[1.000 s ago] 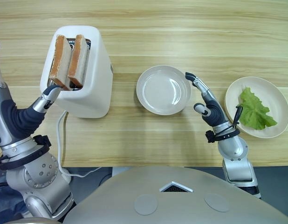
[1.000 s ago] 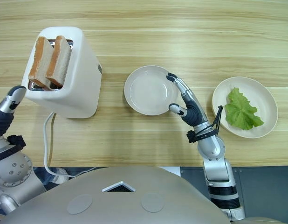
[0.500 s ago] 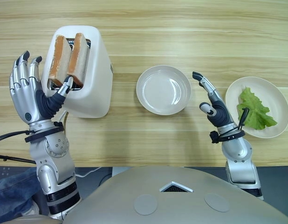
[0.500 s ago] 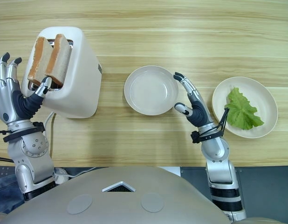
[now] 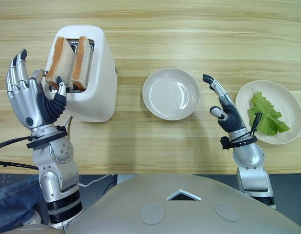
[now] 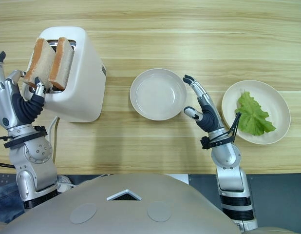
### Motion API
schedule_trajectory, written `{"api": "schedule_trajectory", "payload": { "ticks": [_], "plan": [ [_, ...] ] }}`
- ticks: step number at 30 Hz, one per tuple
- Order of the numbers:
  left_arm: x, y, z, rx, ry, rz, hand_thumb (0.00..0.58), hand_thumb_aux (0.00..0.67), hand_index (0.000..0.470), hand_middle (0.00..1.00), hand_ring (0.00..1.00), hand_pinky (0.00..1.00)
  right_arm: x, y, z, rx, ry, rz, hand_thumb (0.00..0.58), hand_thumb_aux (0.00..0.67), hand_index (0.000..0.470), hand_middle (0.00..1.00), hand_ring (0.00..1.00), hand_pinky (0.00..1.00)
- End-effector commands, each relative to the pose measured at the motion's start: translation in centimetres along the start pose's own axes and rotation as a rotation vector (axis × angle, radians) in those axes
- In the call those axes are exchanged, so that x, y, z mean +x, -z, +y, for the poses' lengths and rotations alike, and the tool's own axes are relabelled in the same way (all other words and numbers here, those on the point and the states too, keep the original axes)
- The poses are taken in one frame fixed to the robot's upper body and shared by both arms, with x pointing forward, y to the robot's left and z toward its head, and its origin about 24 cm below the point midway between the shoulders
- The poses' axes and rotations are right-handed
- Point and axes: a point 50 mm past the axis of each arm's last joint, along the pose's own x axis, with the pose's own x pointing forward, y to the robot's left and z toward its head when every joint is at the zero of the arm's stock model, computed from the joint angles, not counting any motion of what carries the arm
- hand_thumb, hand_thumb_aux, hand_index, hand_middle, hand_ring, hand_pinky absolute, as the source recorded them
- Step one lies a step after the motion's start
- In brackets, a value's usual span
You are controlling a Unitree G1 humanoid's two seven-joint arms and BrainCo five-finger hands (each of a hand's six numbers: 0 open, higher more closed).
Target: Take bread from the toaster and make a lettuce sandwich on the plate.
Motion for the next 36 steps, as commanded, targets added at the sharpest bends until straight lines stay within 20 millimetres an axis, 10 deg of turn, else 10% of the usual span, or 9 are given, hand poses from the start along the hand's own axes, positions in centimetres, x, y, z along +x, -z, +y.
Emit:
{"api": "schedule_trajectory", "payload": {
  "ticks": [1, 2, 3, 4, 12, 19, 27, 36],
  "plan": [
    [1.2, -1.9, 3.8, -0.083, -0.216, -0.065, 0.580, 0.670, 0.470, 0.00, 0.00, 0.00, 0.0, 0.3, 0.1, 0.002, -0.003, 0.011, 0.000, 0.000, 0.000, 0.00, 0.00, 0.00],
    [1.5, -2.5, 4.8, -0.102, -0.270, -0.092, 0.580, 0.670, 0.470, 0.00, 0.00, 0.00, 0.0, 0.3, 0.1, 0.003, -0.005, 0.011, 0.000, 0.000, 0.000, 0.00, 0.00, 0.00],
    [1.7, -3.0, 5.8, -0.118, -0.314, -0.118, 0.580, 0.670, 0.470, 0.33, 0.33, 0.33, 0.0, 0.3, 0.2, 0.003, -0.005, 0.012, 0.000, 0.000, 0.000, 0.00, 0.00, 0.00],
    [1.9, -3.6, 6.8, -0.143, -0.359, -0.144, 0.580, 0.670, 0.470, 1.00, 1.00, 1.00, 0.1, 0.3, 0.2, 0.004, -0.005, 0.012, 0.000, 0.000, 0.000, 0.00, 0.00, 0.00],
    [1.8, -8.0, 9.5, -0.661, -0.438, -0.305, 0.580, 0.670, 0.470, 1.00, 1.00, 1.00, 0.6, 0.1, -0.2, 0.006, 0.024, -0.008, 0.000, 0.000, 0.000, 0.00, 0.00, 0.00],
    [-1.1, -15.6, 1.2, -1.317, 0.289, -0.254, 0.580, 0.670, 0.470, 1.00, 1.00, 1.00, 1.9, -1.6, -6.1, -0.116, 0.240, -0.035, 0.000, 0.000, 0.000, 0.00, 0.00, 0.00],
    [-4.1, -19.1, -6.0, -1.371, 0.600, -0.154, 0.580, 0.670, 0.470, 1.00, 1.00, 1.00, 0.6, 3.1, -13.2, -0.542, 0.236, 0.342, 0.000, 0.000, 0.000, 0.00, 0.00, 0.00],
    [-3.9, -20.6, -11.3, -1.355, 0.622, -0.095, 0.580, 0.670, 0.470, 1.00, 1.00, 1.00, -2.2, 9.3, -14.6, -0.871, 0.050, 0.547, 0.000, 0.000, 0.000, 0.00, 0.00, 0.00]
  ]
}}
